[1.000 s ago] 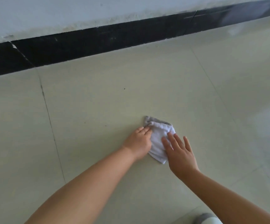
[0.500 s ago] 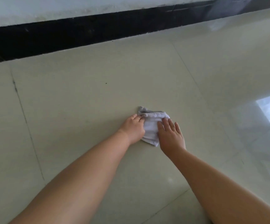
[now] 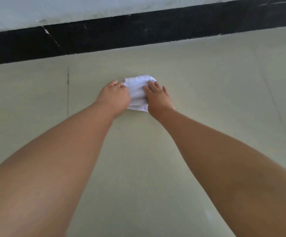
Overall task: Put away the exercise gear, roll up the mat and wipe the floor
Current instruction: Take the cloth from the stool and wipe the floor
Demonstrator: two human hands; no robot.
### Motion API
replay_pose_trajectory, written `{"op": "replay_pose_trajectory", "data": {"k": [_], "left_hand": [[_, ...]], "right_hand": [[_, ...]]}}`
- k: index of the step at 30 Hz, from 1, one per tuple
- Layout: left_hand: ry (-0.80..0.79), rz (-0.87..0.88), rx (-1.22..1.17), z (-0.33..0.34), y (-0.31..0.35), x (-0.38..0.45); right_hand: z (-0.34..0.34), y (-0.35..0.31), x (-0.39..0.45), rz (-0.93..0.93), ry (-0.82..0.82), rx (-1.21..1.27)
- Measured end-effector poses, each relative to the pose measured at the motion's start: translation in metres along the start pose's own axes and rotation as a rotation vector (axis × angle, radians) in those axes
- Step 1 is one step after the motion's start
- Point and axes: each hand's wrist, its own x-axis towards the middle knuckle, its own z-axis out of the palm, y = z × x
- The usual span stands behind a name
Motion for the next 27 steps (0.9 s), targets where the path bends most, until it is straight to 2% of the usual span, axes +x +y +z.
{"op": "replay_pose_trajectory", "data": {"k": [1,3,5,7,10,13,15,20,23,27], "left_hand": [[-0.002,-0.037,0.001,0.012,-0.007,-0.019],[0.120,-0.063,0.008,0.037,-0.013,-0.058],[0.111,-0.085,-0.175,0.072,0.001,-0.092],[0.048,-0.135,-0.233,0.093,0.026,-0.118],[0.183,-0.111,-0.322,0.093,0.061,-0.128],[0.299,-0.047,-0.379,0.071,0.093,-0.101],[0.369,0.010,-0.417,0.050,0.119,-0.076],[0.425,0.174,-0.421,0.000,0.185,-0.013],[0.418,0.194,-0.377,-0.019,0.189,0.018],[0.450,0.127,-0.286,-0.022,0.163,0.038]], "right_hand": [[0.004,-0.017,0.003,-0.059,-0.022,-0.016],[0.017,-0.046,-0.006,-0.162,-0.082,-0.051],[0.034,-0.059,-0.033,-0.235,-0.128,-0.064],[0.050,-0.056,-0.069,-0.329,-0.058,-0.077],[0.061,-0.025,-0.106,-0.384,0.006,-0.187],[0.050,0.024,-0.125,-0.313,0.014,-0.303],[0.038,0.060,-0.137,-0.197,0.028,-0.340],[0.014,0.141,-0.157,0.006,0.043,-0.407],[0.008,0.155,-0.139,0.131,0.002,-0.343],[-0.009,0.134,-0.101,0.158,0.086,-0.188]]}}
